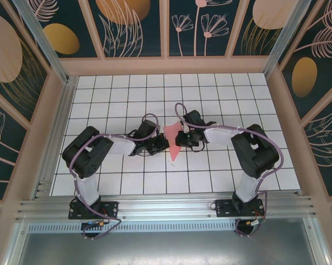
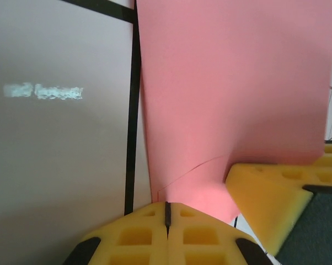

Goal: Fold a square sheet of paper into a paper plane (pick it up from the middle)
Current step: Fourth fold the wing at the center of the table.

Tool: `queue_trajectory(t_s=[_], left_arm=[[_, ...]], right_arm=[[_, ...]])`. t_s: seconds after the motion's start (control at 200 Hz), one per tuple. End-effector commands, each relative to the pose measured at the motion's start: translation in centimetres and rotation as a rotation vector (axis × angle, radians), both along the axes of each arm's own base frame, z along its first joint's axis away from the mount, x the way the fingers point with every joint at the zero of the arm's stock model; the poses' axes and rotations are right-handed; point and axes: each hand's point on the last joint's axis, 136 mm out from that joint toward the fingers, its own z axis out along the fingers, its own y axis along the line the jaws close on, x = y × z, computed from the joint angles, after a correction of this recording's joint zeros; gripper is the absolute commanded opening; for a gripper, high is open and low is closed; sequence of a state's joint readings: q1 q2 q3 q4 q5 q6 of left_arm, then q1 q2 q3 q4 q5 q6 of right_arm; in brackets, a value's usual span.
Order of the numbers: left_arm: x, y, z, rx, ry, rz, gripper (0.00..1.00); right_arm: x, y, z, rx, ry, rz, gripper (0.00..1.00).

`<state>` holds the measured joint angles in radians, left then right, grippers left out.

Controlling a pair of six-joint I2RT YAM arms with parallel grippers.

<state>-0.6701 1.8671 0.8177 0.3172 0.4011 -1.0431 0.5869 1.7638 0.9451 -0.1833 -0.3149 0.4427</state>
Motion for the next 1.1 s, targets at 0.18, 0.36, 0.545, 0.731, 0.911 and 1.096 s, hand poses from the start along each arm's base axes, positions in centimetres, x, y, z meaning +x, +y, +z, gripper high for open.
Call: queue_trajectory(t_s=[0.18,0.36,0.545,0.731,0.911,1.096], left_arm=[[-0.9,2.0,-3.6,0.148,0.067,0.033,0.00],[-0.9,2.2,-4.1,0.157,0.077,0.037,0.00],[-0.9,2.1,-4.1,0.159,0.072,0.028,0.00],[-1.0,2.2,-4.4,0.161,0.078,0.030,0.00],[-1.0,2.2,-4.5,0.161,0.079,0.028,0.00],[-1.0,2.1,-4.4,0.156,0.079,0.026,0.00]], right_arm=[[-1.2,1.8,2.7,0.195,0.048,0.017,0.25],[-1.1,1.7,2.9,0.218,0.060,-0.006,0.27],[-0.1,1.1,3.0,0.188,0.069,-0.100,0.21],[-0.1,0.3,2.8,0.148,0.085,-0.147,0.31],[-1.6,0.4,2.5,0.170,0.112,-0.099,0.32],[-2.3,-0.3,1.5,0.138,0.129,-0.103,0.31]])
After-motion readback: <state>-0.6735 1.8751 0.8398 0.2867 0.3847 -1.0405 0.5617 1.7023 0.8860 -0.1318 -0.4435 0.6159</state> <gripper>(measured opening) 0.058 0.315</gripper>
